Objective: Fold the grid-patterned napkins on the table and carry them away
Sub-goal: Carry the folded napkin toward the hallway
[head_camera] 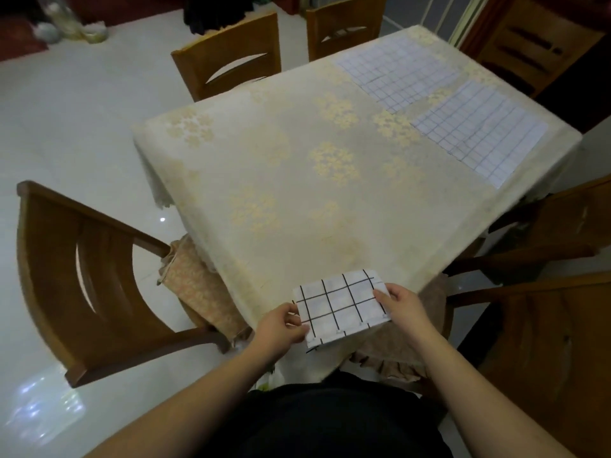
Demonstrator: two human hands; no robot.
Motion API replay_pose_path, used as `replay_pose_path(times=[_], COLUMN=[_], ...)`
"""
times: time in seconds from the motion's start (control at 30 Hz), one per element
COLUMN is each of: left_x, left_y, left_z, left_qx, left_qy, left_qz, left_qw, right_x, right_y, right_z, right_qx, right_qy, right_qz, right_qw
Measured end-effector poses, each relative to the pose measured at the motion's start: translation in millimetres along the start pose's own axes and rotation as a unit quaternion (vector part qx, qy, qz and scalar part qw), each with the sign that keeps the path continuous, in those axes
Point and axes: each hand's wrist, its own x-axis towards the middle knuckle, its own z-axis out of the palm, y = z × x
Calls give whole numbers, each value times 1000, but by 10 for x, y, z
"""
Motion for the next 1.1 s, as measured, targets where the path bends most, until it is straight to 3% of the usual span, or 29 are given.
replay_pose_path(times=[0.33,0.63,0.97,1.1], left_x=[-25,79,82,64], left_y=[-149,-128,-138,-111], left_z=[189,338,398,369], left_qx=[33,86,168,270], left_qy=[128,186,184,236], left_qz=[-72,-115,-105,-105], left_qw=[989,972,963,927], right_x=[343,682,735,751], right_y=[176,116,186,195], right_z=[69,25,-31,-71], right_qx=[-122,-163,-268,-306], right_qy=[-73,-124,-153,-107], right_qz=[-28,-58,-103,-151], right_qw=[989,977,946,934])
